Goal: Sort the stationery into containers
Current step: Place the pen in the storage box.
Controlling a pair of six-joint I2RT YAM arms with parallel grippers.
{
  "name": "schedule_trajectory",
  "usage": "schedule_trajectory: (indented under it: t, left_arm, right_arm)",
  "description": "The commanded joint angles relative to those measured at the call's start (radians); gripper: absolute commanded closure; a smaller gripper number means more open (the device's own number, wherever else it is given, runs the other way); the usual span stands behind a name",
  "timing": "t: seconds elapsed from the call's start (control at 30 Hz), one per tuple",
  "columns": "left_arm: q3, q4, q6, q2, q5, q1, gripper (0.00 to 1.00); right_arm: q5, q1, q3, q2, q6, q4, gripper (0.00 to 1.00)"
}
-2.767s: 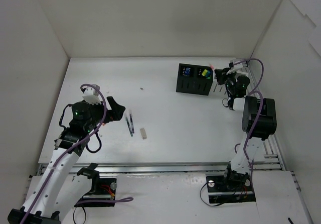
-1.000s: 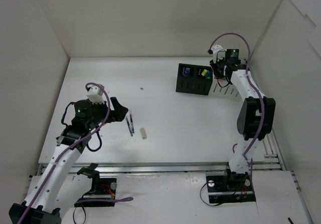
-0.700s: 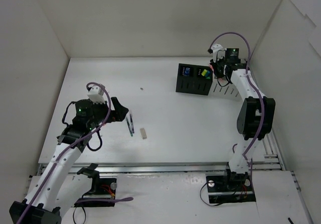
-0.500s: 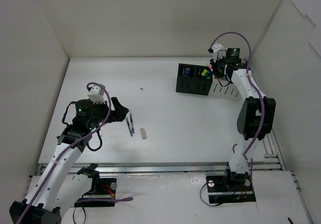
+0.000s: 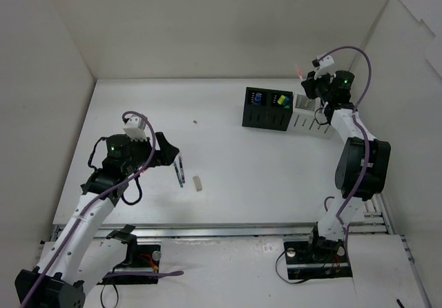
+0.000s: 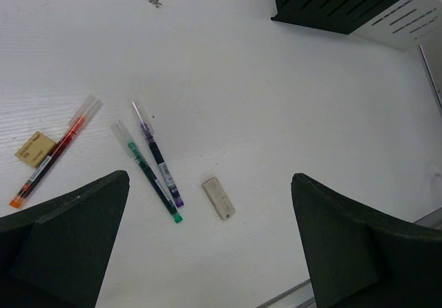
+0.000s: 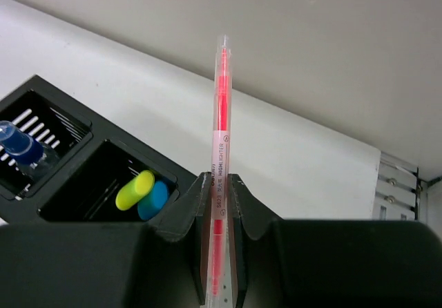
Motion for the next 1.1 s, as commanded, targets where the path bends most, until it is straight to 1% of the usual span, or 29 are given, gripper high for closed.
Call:
schedule_trajectory:
  t: [0.0, 0.03, 0.3, 0.43, 0.6, 0.63, 0.7, 0.73, 0.77, 0.83, 0.87, 0.9, 0.93, 1.03, 1.07]
  left_arm:
    - [0.052, 0.077, 0.009, 0.009, 0.016, 0.001, 0.01]
    - [0.051, 0.075, 0.010, 0.010, 0.015, 0.001, 0.01]
    - [0.063, 0.077, 0.007, 0.024, 0.013, 0.001, 0.01]
    - [0.057, 0.075, 0.006, 0.024, 0.007, 0.001, 0.00]
    - [0.059, 0.071, 0.003, 0.021, 0.006, 0.001, 0.01]
    - [0.059, 0.071, 0.003, 0.019, 0.006, 0.001, 0.00]
    - [0.059, 0.066, 0.001, 0.013, 0.006, 0.001, 0.01]
    - [0.059, 0.063, 0.001, 0.010, 0.006, 0.001, 0.01]
    - [0.057, 0.057, 0.004, 0.003, 0.004, 0.001, 0.01]
    - [0.059, 0.043, 0.003, -0.011, -0.002, 0.001, 0.01]
    - [0.059, 0.042, 0.003, -0.013, -0.003, 0.001, 0.01]
    - [0.062, 0.035, 0.003, -0.017, -0.007, 0.001, 0.01]
    - [0.065, 0.029, 0.004, -0.021, -0.010, 0.001, 0.00]
    - [0.072, 0.006, 0.006, -0.033, -0.025, 0.001, 0.01]
    - [0.075, -0.007, 0.006, -0.043, -0.033, 0.001, 0.01]
  right_arm:
    - [-0.078, -0.019, -0.025, -0.037, 0.078, 0.289, 1.00]
    - [-0.080, -0.023, -0.034, -0.030, 0.088, 0.336, 1.00]
    - [-0.078, -0.034, -0.124, 0.023, 0.065, 0.465, 1.00]
    - [-0.124, -0.049, -0.175, 0.037, 0.057, 0.504, 1.00]
    - [-0.142, -0.055, -0.215, 0.023, 0.057, 0.530, 1.00]
    - [-0.153, -0.060, -0.226, 0.020, 0.062, 0.531, 0.98]
    - [-0.167, -0.062, -0.236, 0.005, 0.065, 0.534, 0.90]
    - [-0.172, -0.063, -0.250, -0.010, 0.068, 0.537, 0.76]
    - [-0.176, -0.063, -0.255, -0.018, 0.071, 0.537, 0.75]
    - [-0.182, -0.065, -0.272, -0.049, 0.080, 0.537, 0.62]
    - [-0.187, -0.066, -0.275, -0.059, 0.086, 0.537, 0.54]
    - [-0.190, -0.066, -0.279, -0.075, 0.103, 0.536, 0.43]
    - [-0.192, -0.069, -0.285, -0.108, 0.112, 0.537, 0.40]
    - [-0.195, -0.063, -0.287, -0.182, 0.157, 0.536, 0.14]
    - [-0.195, -0.062, -0.287, -0.205, 0.179, 0.534, 0.03]
